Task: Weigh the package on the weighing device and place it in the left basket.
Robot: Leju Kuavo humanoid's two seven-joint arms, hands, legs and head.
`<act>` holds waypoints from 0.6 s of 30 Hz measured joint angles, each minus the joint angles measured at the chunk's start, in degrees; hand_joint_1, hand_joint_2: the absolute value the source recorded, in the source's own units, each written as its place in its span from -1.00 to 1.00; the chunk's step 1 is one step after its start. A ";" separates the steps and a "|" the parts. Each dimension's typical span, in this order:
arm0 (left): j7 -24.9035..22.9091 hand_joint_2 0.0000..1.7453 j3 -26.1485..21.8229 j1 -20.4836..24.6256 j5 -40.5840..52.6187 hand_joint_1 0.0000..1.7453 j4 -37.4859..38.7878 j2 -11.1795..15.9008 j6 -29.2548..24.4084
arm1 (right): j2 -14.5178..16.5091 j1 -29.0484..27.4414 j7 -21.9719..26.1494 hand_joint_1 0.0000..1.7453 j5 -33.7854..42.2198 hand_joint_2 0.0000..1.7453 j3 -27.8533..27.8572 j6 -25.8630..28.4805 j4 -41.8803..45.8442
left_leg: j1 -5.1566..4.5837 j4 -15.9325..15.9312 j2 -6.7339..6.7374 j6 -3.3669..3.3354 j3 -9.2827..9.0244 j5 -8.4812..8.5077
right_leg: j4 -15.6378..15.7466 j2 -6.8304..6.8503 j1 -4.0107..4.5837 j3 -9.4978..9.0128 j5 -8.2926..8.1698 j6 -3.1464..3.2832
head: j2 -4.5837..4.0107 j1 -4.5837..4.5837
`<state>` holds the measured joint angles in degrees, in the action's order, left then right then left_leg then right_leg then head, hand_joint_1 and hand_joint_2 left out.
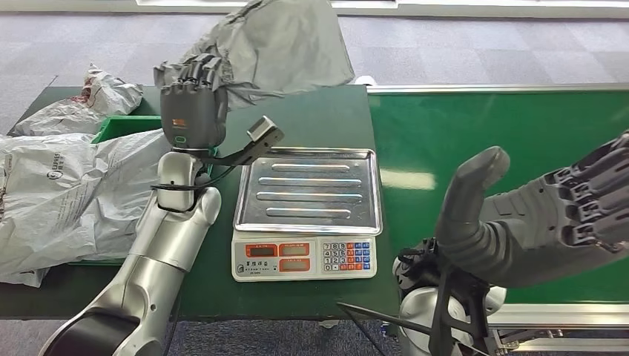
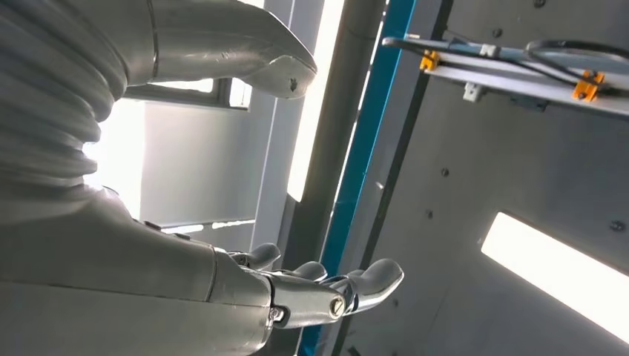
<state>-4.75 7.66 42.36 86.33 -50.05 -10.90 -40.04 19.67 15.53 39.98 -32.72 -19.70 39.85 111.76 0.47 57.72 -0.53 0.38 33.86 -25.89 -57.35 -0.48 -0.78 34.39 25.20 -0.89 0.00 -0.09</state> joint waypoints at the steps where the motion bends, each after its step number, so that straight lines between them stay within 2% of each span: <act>1: -1.45 1.00 -1.24 -0.78 0.14 1.00 -2.03 0.93 0.00 | 0.00 -0.08 -0.01 -1.00 -0.18 1.00 0.24 0.00 0.11 | 0.00 0.00 0.03 0.00 0.00 0.00 | -0.01 -0.03 0.00 0.01 0.00 0.00 | 0.00 0.00; 5: -8.00 1.00 -5.15 -4.12 0.25 1.00 -9.02 5.85 0.00 | -0.02 -0.42 0.00 -1.00 -0.96 1.00 1.22 0.00 0.63 | 0.02 -0.01 0.13 0.02 0.00 0.00 | -0.05 -0.12 0.02 0.07 0.02 0.03 | 0.00 0.00; 10: -7.55 1.00 -14.07 -7.14 0.19 1.00 -13.49 10.06 0.00 | -0.06 -0.87 0.00 -1.00 -2.04 1.00 2.21 0.00 1.04 | 0.06 -0.01 0.11 0.04 0.01 0.01 | -0.05 -0.11 0.06 0.08 0.04 0.07 | 0.00 0.00; 14: -7.60 1.00 -20.92 -7.97 0.05 1.00 -13.04 11.81 0.00 | -0.19 -1.51 0.00 -1.00 -2.70 1.00 2.91 0.02 1.68 | 0.06 0.00 0.12 0.04 0.01 0.01 | -0.04 -0.11 0.06 0.10 0.05 0.07 | 0.00 0.00; 18: -7.59 1.00 -24.31 -8.46 0.06 1.00 -12.71 12.66 0.00 | -0.22 -1.63 0.00 -1.00 -2.77 1.00 3.10 0.02 1.90 | 0.05 0.00 0.08 0.04 0.02 0.01 | -0.04 -0.07 0.06 0.09 0.05 0.07 | 0.00 0.01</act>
<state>-12.34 -16.65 33.90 86.39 -62.76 1.77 -40.04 19.45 13.90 39.98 -35.49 -16.59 39.87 113.66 0.53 57.72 -0.45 0.42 33.88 -25.89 -57.40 -0.55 -0.73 34.48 25.25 -0.82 0.00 -0.08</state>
